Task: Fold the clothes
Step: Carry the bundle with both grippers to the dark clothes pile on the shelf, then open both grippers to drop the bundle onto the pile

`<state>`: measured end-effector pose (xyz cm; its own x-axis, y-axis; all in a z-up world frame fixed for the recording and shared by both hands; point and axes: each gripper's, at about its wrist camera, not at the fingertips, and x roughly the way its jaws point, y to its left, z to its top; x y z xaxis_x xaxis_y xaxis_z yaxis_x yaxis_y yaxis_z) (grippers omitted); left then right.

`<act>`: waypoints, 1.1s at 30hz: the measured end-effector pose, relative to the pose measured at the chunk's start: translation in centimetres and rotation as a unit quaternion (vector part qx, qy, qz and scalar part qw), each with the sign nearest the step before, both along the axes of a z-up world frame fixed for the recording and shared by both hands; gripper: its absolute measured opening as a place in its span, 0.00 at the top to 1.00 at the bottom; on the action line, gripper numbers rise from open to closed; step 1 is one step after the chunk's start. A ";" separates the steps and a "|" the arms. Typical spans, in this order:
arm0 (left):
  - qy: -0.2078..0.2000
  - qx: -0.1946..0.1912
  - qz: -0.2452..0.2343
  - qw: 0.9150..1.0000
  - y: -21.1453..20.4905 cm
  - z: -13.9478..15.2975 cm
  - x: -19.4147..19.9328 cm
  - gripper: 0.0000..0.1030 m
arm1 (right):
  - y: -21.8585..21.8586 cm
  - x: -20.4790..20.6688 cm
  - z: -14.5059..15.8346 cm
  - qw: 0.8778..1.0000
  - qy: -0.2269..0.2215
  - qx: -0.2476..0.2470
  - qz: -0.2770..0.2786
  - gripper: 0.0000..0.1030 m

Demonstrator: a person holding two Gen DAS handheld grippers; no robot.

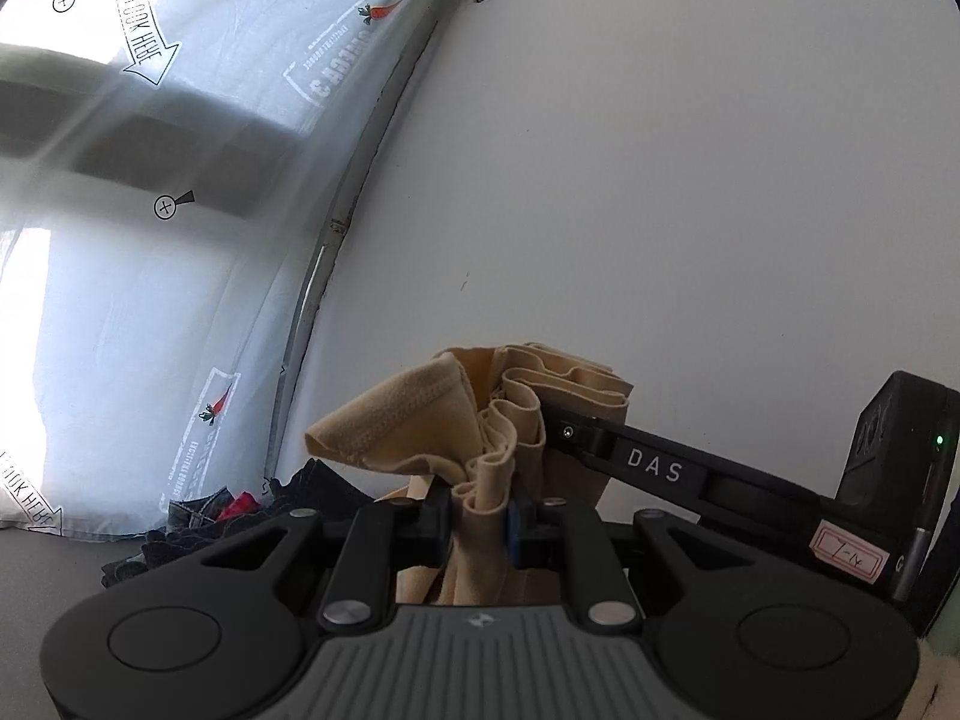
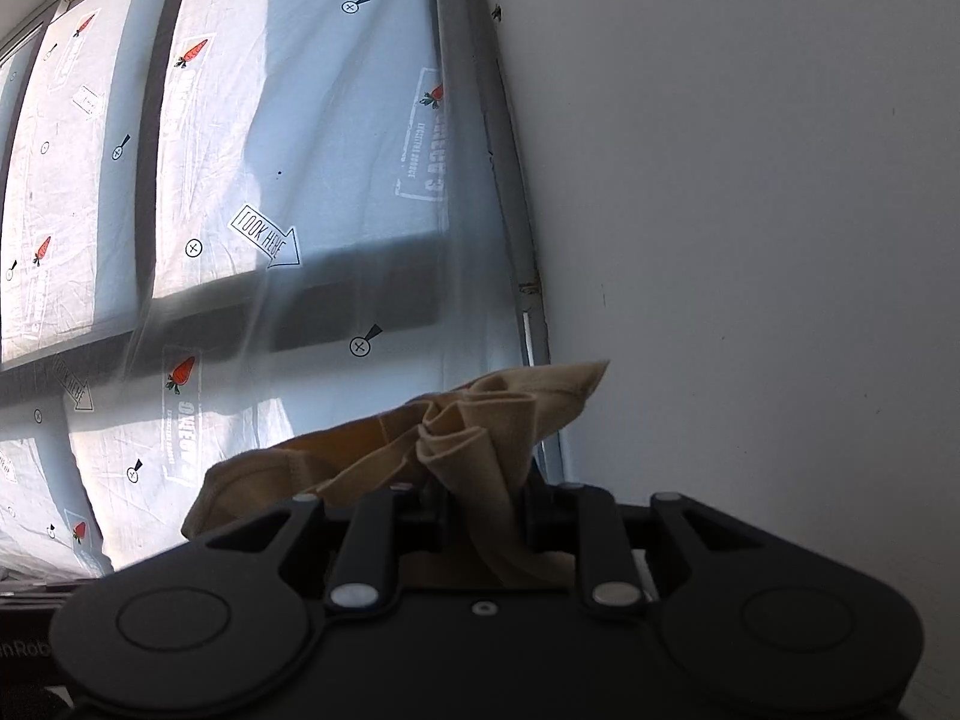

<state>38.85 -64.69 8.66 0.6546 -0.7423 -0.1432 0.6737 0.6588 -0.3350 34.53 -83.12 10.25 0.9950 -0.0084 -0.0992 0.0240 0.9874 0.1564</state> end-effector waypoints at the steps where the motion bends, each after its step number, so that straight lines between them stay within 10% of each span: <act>1: 0.000 -0.001 0.007 1.000 -0.2 -0.3 1.3 0.82 | -0.6 1.7 -0.4 1.000 0.002 0.004 0.004 0.78; 7: 0.031 0.006 0.068 0.997 -0.1 -2.9 10.2 0.82 | -3.1 12.0 -3.2 0.999 0.031 -0.006 0.033 0.78; 16: 0.169 0.054 0.129 0.976 0.8 -12.1 19.4 0.74 | -3.4 25.9 -10.2 0.980 0.195 -0.040 0.013 0.61; 23: 0.200 0.052 0.119 0.971 1.9 -15.0 20.9 0.57 | -2.5 28.3 -12.9 0.965 0.251 -0.071 0.008 0.49; 27: 0.171 0.102 0.150 0.968 1.5 -13.9 20.8 0.18 | -2.8 27.6 -12.8 0.963 0.261 -0.071 0.007 0.34; 33: 0.133 0.102 0.179 0.969 4.8 -10.4 18.0 0.12 | -0.6 25.9 -10.2 0.965 0.230 -0.126 -0.002 0.22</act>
<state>56.89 -59.85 -1.74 0.7847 -0.4122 -0.4630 0.2967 0.9055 -0.3033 60.39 -83.71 0.03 0.8460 -0.0936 -0.5249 0.0377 0.9925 -0.1163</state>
